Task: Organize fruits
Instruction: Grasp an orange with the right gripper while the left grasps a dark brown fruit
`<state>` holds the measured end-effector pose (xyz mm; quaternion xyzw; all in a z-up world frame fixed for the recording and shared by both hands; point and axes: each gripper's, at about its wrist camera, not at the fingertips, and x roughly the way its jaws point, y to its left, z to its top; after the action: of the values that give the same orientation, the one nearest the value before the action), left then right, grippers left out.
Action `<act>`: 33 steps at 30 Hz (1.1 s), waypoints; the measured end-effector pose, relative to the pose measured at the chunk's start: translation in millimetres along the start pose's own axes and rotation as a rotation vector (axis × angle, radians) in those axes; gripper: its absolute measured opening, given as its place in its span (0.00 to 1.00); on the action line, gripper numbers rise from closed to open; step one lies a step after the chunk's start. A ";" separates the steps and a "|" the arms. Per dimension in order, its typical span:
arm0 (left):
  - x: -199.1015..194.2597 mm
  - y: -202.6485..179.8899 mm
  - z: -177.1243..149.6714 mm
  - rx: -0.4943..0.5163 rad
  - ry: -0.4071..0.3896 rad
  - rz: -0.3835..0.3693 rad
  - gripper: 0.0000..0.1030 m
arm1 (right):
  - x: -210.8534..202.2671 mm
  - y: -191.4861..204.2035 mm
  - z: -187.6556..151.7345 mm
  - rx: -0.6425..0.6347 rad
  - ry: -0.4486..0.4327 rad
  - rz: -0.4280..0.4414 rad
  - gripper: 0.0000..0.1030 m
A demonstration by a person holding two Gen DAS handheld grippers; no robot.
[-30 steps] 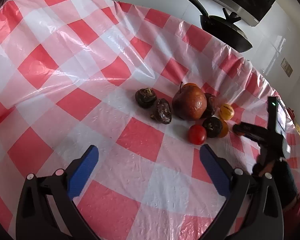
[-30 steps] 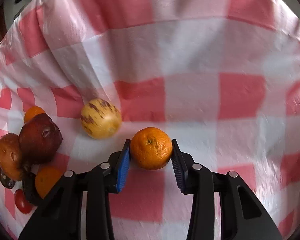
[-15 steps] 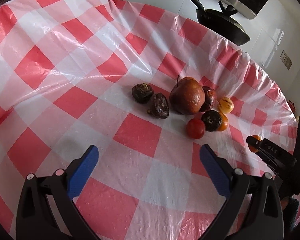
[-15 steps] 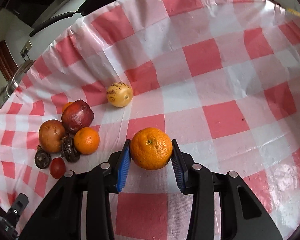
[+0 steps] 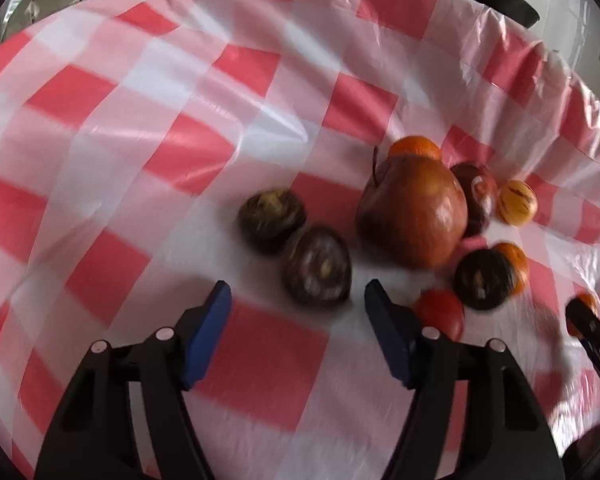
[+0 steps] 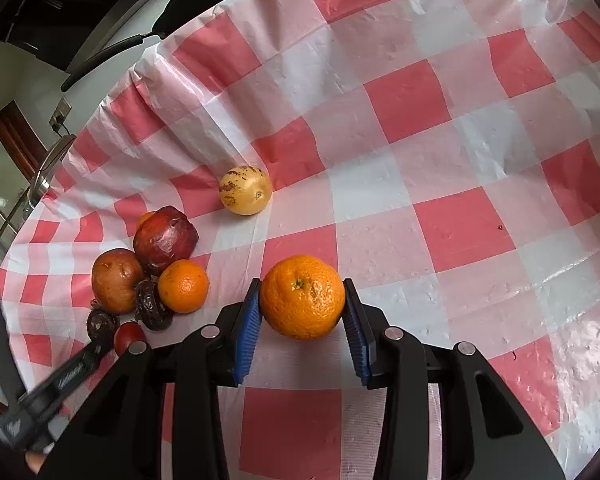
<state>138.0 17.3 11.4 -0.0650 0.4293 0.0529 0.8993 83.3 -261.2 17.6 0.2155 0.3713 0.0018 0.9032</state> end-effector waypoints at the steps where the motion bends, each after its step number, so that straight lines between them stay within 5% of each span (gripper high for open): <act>1: 2.0 -1.6 2.1 0.003 -0.002 0.006 0.57 | 0.3 0.2 0.0 -0.001 0.001 0.003 0.38; 3: 3.5 -3.9 4.1 0.013 -0.008 0.016 0.35 | -0.2 0.2 -0.4 -0.001 0.000 0.004 0.38; 10: -24.0 7.9 -20.7 -0.023 -0.067 -0.037 0.36 | -0.8 0.0 -1.0 -0.003 -0.003 0.014 0.38; 33: -27.8 36.7 -20.1 -0.189 -0.090 -0.153 0.36 | -2.0 -1.5 -0.4 0.018 -0.012 0.011 0.38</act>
<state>99.7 49.2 18.0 -0.1798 0.3755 0.0271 0.9088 81.3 -262.7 18.1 0.2258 0.3646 0.0022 0.9034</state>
